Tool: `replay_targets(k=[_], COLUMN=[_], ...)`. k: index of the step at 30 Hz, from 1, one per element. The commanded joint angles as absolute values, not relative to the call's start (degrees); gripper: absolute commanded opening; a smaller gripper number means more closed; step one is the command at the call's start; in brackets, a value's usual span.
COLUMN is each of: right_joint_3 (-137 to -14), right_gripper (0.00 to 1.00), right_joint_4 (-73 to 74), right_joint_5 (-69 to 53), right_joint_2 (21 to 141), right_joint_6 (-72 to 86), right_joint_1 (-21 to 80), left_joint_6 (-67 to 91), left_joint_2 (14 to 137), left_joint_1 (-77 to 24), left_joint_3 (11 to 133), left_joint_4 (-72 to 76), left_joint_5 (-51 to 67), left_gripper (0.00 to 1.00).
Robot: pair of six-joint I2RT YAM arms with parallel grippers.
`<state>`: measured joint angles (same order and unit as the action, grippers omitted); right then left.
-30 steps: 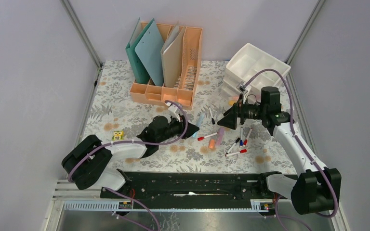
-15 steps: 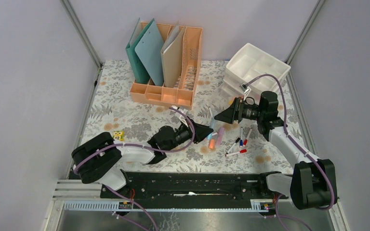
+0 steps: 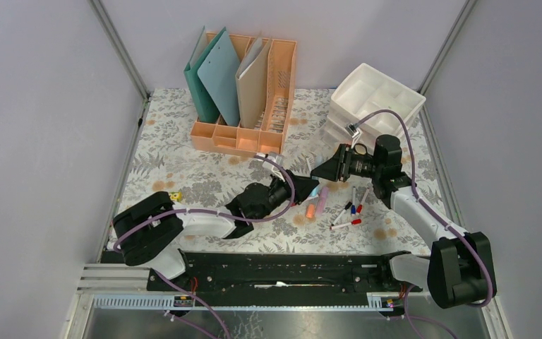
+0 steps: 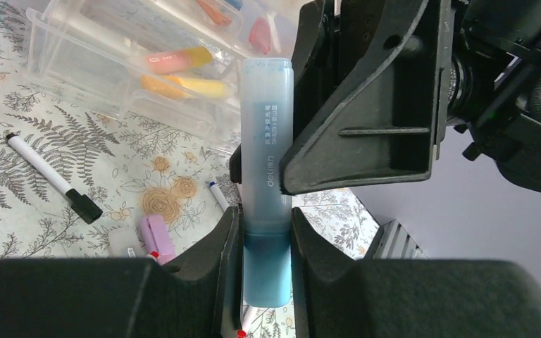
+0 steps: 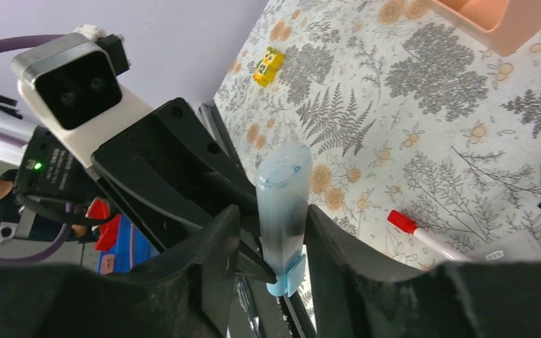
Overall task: Organize the desk
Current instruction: Place the stationery in the drawer.
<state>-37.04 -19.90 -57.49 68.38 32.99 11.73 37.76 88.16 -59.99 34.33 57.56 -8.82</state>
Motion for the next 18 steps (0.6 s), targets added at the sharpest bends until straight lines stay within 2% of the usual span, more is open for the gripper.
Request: replay_targets(k=[1,3,6,9,14,18], right_joint_3=[-38.34,-38.59,-39.48,-40.89,-41.86,-43.62], right_gripper=[0.43,0.39,0.22,0.08,0.02,0.01], right_joint_4=[-19.59,-18.70,-16.71,-13.88,-11.47,-7.02], right_joint_5=[-56.20,-55.76,-55.30,-54.20,-52.46,-50.22], right_joint_2=[68.33,68.42,68.72,68.70,66.76,64.99], right_joint_6=[30.99,30.27,28.45,25.75,21.59,15.13], right_joint_1=[13.03,13.31,13.51,13.49,13.53,13.53], left_joint_6=[36.42,36.07,35.61,35.43,35.14,33.34], left_joint_2=[89.29,89.66,89.59,88.87,86.12,82.39], left_joint_1=[-60.73,-60.81,-60.91,-60.91,-60.91,-60.86], left_joint_3=[37.46,37.98,38.60,38.57,35.95,32.16], left_joint_4=[57.96,57.40,56.47,55.13,54.57,53.47], left_joint_5=[-10.65,-10.64,-10.04,-9.20,-7.89,-7.96], left_gripper=[0.00,0.00,0.00,0.24,0.57,0.78])
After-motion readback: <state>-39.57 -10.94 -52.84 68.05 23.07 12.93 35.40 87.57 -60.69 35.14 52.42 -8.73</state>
